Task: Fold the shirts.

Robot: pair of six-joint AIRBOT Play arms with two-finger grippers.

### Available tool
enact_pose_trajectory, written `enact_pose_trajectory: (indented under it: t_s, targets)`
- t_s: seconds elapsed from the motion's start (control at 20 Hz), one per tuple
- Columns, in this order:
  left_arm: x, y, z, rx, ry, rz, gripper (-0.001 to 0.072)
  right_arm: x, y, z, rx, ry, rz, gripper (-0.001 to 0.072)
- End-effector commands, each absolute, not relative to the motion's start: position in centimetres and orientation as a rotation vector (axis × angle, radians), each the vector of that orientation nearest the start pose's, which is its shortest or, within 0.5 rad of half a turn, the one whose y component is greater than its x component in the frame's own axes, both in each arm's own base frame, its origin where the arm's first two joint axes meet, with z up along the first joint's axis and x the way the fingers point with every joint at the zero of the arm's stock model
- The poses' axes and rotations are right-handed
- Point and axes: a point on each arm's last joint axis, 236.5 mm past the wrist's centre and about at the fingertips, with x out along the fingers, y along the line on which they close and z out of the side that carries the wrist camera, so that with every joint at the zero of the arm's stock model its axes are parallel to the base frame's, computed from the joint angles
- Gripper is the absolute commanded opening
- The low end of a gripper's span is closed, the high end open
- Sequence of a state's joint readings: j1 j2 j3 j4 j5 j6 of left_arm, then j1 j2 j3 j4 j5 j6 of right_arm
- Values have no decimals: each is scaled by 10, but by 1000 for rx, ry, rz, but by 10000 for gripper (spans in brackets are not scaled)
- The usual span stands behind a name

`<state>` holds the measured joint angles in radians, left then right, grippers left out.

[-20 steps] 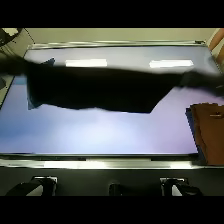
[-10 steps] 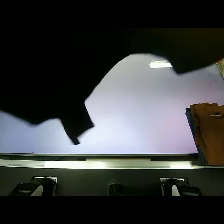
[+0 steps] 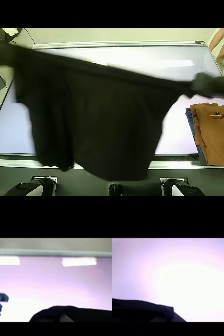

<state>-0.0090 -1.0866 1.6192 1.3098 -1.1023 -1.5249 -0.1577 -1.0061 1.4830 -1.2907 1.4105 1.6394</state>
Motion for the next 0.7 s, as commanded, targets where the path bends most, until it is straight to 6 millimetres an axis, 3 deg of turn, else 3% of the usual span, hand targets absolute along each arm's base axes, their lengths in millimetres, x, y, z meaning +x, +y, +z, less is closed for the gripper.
enact_pose_trajectory:
  t_s: [0.0, 0.1, 0.2, 0.35, 0.5, 0.55, 0.6, 0.65]
  targets:
    - [456, -59, 109, -163, 955, -197, 27, 401, 9, 84, 437, 1113, 26, 43]
    - [465, -66, 48, -214, 1085, -204, 27, 426, 13, 44, 509, 1139, 22, 43]
    - [469, -84, 14, -312, 1159, -238, 28, 444, 21, 23, 590, 1137, 33, 43]
    - [469, -113, -15, -420, 1228, -296, 28, 467, 27, 17, 682, 1079, 38, 44]
    - [464, -130, -29, -416, 1271, -322, 43, 476, 27, 17, 709, 1051, 34, 44]
    - [460, -135, -29, -421, 1288, -334, 204, 479, 25, 19, 708, 1034, 30, 46]
    - [454, -136, -26, -413, 1315, -350, 427, 477, 23, 24, 713, 1041, 35, 104]
    - [449, -128, -19, -392, 1345, -354, 571, 473, 18, 34, 711, 1052, 42, 296]
